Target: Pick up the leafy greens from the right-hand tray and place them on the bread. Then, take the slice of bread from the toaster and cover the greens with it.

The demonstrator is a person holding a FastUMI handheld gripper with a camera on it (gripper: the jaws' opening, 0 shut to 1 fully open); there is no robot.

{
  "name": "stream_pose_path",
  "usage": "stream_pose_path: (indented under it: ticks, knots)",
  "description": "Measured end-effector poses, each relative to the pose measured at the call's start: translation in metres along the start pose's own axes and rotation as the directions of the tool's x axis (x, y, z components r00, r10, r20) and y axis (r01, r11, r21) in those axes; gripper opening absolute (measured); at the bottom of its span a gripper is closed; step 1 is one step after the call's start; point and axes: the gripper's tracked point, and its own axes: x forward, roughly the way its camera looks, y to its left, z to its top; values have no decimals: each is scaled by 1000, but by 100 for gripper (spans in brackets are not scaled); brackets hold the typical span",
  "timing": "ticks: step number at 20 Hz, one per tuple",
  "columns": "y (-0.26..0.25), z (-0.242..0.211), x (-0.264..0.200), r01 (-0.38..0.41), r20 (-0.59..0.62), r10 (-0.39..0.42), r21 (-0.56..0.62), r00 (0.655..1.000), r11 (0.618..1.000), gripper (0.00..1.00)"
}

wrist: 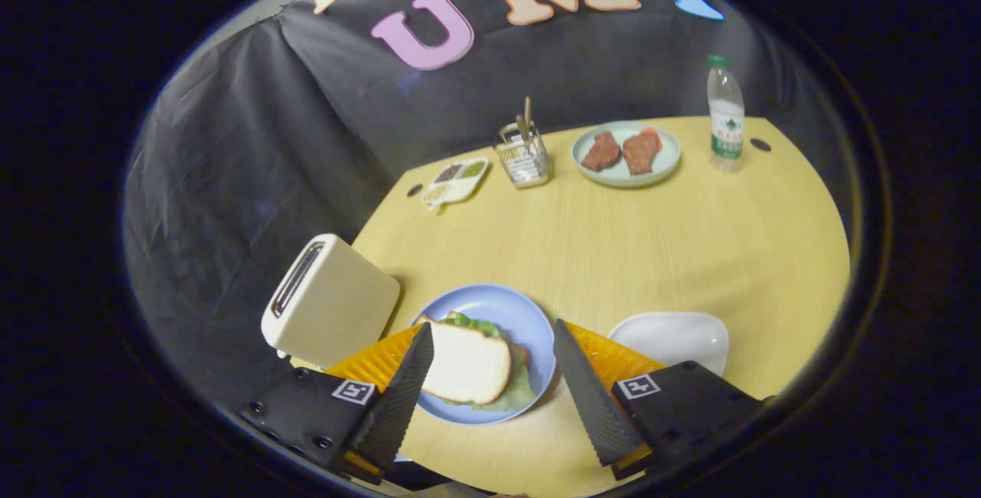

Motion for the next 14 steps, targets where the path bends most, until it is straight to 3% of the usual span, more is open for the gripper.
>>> stream_pose_path:
  ticks: [5, 10, 14]
  knots:
    - [-13, 55, -69, 87, 251, -57, -109, 966, 990, 98]
    - [-41, 106, -139, 216, 447, -141, -121, 883, 969, 99]
    - [-32, 130, -174, 223, 532, -113, -146, 839, 964, 99]
